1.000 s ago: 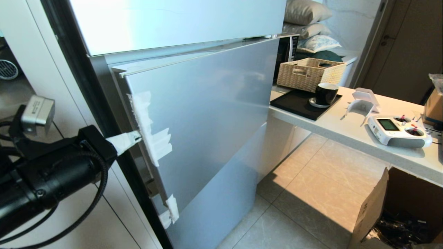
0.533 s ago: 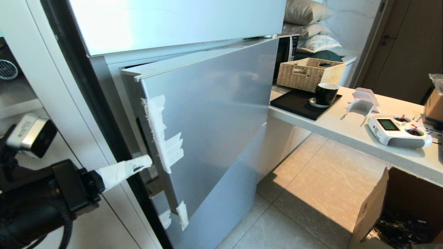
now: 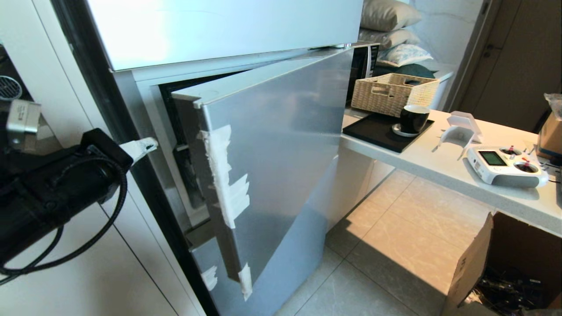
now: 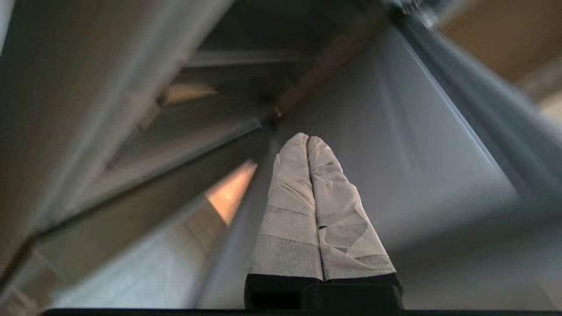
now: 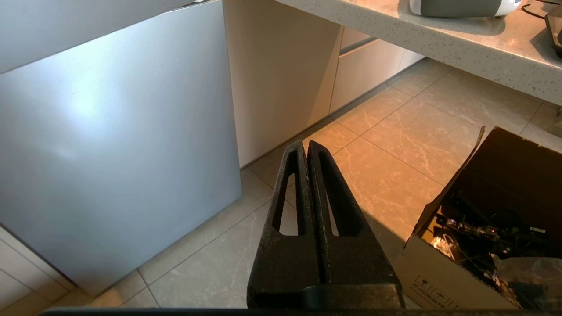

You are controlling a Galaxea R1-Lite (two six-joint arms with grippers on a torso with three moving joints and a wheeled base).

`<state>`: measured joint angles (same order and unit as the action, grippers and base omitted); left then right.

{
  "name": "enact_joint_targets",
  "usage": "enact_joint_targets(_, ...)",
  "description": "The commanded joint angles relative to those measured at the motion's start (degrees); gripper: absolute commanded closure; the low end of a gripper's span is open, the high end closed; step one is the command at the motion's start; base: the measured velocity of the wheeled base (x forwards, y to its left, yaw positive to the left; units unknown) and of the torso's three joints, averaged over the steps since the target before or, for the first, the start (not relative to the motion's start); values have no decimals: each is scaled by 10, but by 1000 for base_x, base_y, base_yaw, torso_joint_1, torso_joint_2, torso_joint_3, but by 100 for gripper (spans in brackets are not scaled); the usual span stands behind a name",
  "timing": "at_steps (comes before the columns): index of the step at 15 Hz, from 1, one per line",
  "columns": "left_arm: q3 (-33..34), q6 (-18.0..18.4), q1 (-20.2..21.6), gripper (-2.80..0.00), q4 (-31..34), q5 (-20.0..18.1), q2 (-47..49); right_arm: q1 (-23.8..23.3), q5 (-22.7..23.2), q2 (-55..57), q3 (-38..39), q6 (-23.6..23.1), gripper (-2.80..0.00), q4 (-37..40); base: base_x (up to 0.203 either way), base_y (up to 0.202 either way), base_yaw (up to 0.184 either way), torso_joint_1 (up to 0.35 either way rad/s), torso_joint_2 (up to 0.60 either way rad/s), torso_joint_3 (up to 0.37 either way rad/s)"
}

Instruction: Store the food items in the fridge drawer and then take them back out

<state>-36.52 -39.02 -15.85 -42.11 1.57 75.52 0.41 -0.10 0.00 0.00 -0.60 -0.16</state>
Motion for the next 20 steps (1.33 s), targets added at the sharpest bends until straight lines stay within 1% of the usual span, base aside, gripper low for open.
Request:
enact_joint_targets(1, -2, -3, -9, 0, -8, 2, 30, 0, 0, 1, 0, 0, 0, 0, 0, 0, 0, 0, 0, 0)
enact_joint_targets(4, 4, 0, -54, 0, -8, 0, 19, 0, 0, 1, 0, 0, 0, 0, 0, 0, 0, 0, 0, 0)
enact_joint_targets(5, 11, 2, -60, 0, -8, 0, 6, 0, 0, 1, 0, 0, 0, 0, 0, 0, 0, 0, 0, 0)
enact_joint_targets(6, 19, 15, -67, 0, -5, 2, -12, 0, 0, 1, 0, 0, 0, 0, 0, 0, 0, 0, 0, 0)
enact_joint_targets(7, 24, 54, -71, 0, -1, 4, -34, 0, 0, 1, 0, 0, 0, 0, 0, 0, 0, 0, 0, 0)
enact_joint_targets(8, 28, 124, -73, 0, 7, 5, -58, 0, 0, 1, 0, 0, 0, 0, 0, 0, 0, 0, 0, 0)
enact_joint_targets(9, 33, 184, -73, 0, 17, 6, -85, 0, 0, 1, 0, 0, 0, 0, 0, 0, 0, 0, 0, 0)
enact_joint_targets(10, 45, 231, -73, 0, 26, 6, -123, 0, 0, 1, 0, 0, 0, 0, 0, 0, 0, 0, 0, 0)
enact_joint_targets(11, 63, 272, -72, 0, 39, 6, -180, 0, 0, 1, 0, 0, 0, 0, 0, 0, 0, 0, 0, 0)
enact_joint_targets(12, 80, 298, -72, 0, 60, 7, -241, 0, 0, 1, 0, 0, 0, 0, 0, 0, 0, 0, 0, 0)
enact_joint_targets(13, 96, 315, -66, 0, 93, 15, -302, 0, 0, 1, 0, 0, 0, 0, 0, 0, 0, 0, 0, 0)
enact_joint_targets(14, 111, 328, -43, 0, 138, 25, -362, 0, 0, 1, 0, 0, 0, 0, 0, 0, 0, 0, 0, 0)
enact_joint_targets(15, 123, 338, 6, 0, 180, 33, -409, 0, 0, 1, 0, -1, 0, 0, 0, 0, 0, 0, 0, 0)
enact_joint_targets(17, 150, 365, 137, 0, 255, 43, -490, 0, 0, 1, 0, 0, 0, 0, 0, 0, 0, 0, 0, 0)
enact_joint_targets(18, 178, 381, 188, 0, 289, 46, -536, 0, 0, 1, 0, 0, 0, 0, 0, 0, 0, 0, 0, 0)
enact_joint_targets(19, 223, 395, 214, 0, 311, 47, -572, 0, 0, 1, 0, 0, 0, 0, 0, 0, 0, 0, 0, 0)
enact_joint_targets(20, 276, 412, 225, 0, 320, 48, -590, 0, 0, 1, 0, 0, 0, 0, 0, 0, 0, 0, 0, 0)
